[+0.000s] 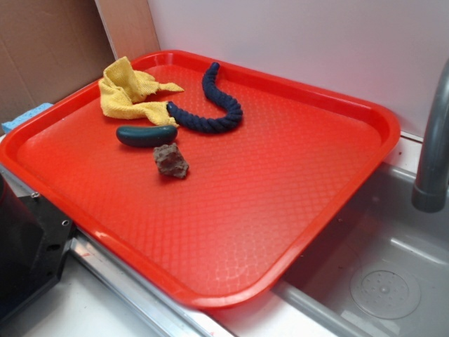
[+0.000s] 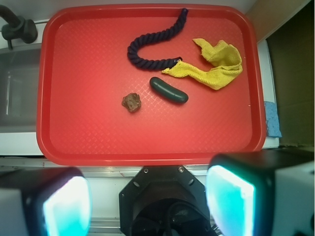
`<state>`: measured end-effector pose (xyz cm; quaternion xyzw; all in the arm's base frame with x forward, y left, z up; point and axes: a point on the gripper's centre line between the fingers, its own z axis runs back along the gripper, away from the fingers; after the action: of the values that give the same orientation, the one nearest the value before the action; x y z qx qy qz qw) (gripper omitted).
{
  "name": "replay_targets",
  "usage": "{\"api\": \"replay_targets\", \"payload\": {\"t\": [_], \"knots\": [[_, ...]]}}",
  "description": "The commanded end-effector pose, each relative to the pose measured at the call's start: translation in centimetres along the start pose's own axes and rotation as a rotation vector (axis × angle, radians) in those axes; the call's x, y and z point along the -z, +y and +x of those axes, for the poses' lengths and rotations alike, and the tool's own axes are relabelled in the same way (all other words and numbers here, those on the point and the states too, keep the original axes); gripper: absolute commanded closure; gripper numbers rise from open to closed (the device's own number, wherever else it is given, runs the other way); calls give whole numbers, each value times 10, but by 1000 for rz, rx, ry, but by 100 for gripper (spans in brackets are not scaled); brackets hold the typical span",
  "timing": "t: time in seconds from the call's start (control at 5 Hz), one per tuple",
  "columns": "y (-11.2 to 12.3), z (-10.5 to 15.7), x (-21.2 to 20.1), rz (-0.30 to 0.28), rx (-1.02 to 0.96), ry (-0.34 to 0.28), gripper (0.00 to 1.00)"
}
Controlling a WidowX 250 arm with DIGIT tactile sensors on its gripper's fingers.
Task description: Grab the plastic pickle.
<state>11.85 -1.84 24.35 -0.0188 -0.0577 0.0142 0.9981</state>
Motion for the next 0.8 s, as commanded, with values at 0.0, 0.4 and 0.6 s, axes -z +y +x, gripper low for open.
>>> {"api": "replay_targets", "payload": {"t": [0.0, 0.4, 0.6], "knots": [[0, 0, 0, 0, 0, 0, 0], [24, 7, 19, -57, 234, -51, 0], [41, 22, 38, -40, 331, -66, 0]]}}
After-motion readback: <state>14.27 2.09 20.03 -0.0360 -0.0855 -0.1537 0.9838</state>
